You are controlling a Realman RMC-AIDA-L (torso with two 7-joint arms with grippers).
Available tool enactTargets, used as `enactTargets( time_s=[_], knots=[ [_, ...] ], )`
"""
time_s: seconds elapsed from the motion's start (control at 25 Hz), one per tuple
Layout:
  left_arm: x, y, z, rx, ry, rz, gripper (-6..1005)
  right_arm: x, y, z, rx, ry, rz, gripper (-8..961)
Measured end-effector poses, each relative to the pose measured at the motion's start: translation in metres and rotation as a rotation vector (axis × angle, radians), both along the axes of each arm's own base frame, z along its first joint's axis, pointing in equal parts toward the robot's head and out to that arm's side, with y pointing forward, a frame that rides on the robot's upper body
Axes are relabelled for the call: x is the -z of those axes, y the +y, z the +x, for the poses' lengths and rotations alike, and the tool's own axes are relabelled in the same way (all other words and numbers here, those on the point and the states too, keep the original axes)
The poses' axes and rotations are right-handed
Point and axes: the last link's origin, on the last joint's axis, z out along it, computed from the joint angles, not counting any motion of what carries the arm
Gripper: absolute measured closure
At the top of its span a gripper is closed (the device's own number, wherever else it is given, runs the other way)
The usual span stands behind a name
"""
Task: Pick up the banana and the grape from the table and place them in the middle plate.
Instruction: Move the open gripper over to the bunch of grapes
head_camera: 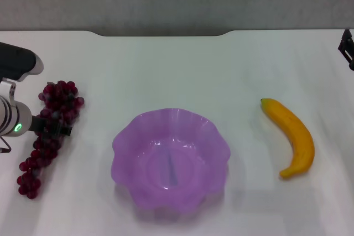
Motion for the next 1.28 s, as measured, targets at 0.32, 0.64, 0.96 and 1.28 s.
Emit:
enactTargets(
  time_s=[0.32,0.64,0.96,1.28],
  knots=[
    [0.005,0.002,-0.001,0.014,0.004,0.012,123,0.000,0.001,-0.001,-0.003,0.001,0.000,64],
    [0.010,0.003,-0.004,0.009,0.008,0.008,163,0.001,0.000,0.000,-0.001,0.002,0.000,64],
    [0.009,0.004,-0.002,0.010,0.013,0.009,255,0.001,0.000,0.000,0.000,0.005,-0.001,64],
    [0.012,0.005,0.000,0.028,0.041,-0.004,298,0.001,0.000,0.000,-0.001,0.009,0.000,64]
  ],
)
